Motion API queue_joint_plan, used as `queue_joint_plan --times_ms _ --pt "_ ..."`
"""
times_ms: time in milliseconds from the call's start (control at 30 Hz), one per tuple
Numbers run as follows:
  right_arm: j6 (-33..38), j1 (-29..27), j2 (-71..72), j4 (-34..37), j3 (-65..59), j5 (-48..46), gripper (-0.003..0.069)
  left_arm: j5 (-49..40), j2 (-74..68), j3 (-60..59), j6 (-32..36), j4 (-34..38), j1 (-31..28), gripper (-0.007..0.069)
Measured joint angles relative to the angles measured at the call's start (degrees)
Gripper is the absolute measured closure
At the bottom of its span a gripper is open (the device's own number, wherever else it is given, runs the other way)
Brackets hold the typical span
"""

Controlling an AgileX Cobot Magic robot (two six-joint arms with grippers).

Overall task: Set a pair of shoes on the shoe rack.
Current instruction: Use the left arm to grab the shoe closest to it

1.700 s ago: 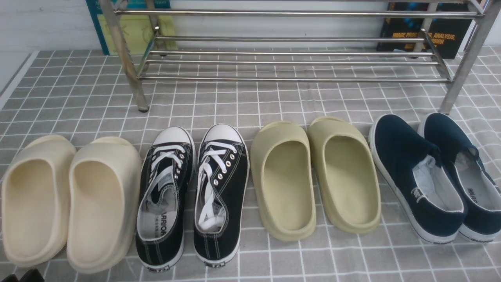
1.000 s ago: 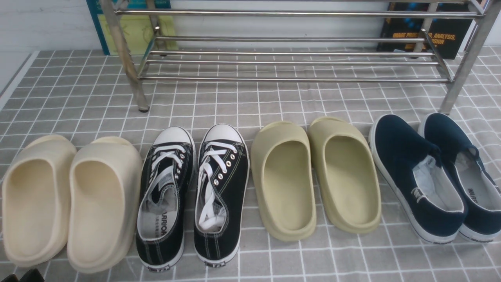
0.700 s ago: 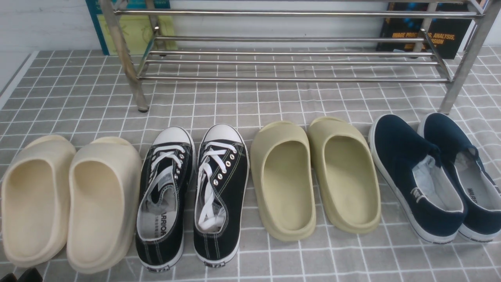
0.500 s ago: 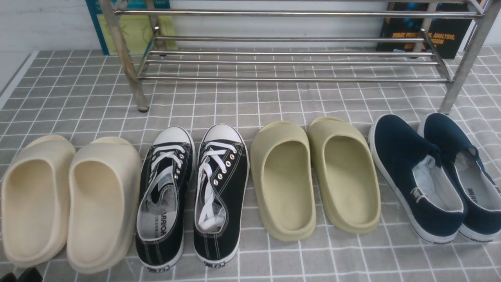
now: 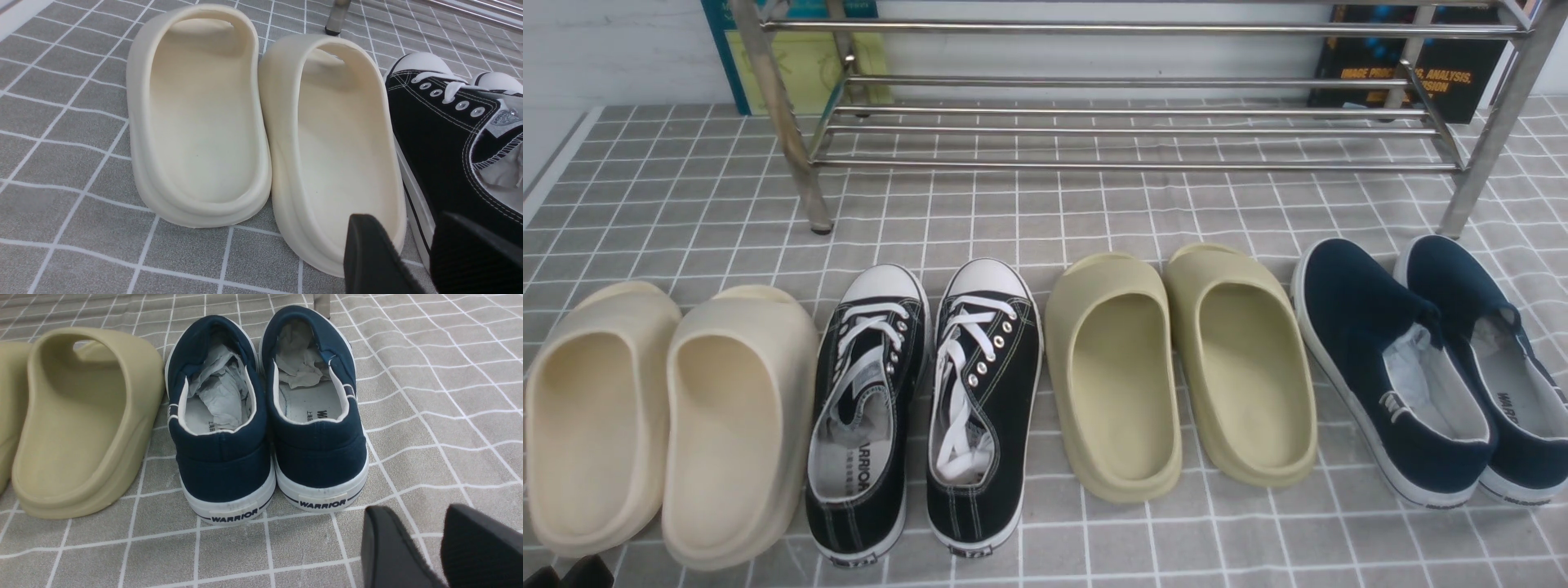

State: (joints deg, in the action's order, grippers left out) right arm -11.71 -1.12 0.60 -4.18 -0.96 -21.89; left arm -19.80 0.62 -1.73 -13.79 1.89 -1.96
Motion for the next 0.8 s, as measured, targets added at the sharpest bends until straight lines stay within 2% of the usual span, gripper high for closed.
queue_joint_plan --times_ms 567,767,800 --pt "0.0 0.0 0.0 0.0 0.0 0.0 0.042 0.07 0.0 0.0 0.0 1.85 0.0 0.0386" --pt "0.0 0.0 0.0 0.0 0.0 0.0 0.042 1.0 0.0 0.0 -0.81 10.68 0.0 0.0386" --pt "0.0 0.0 0.0 0.0 0.0 0.0 0.042 1.2 0.0 0.0 -3.85 18.66 0.0 0.0386"
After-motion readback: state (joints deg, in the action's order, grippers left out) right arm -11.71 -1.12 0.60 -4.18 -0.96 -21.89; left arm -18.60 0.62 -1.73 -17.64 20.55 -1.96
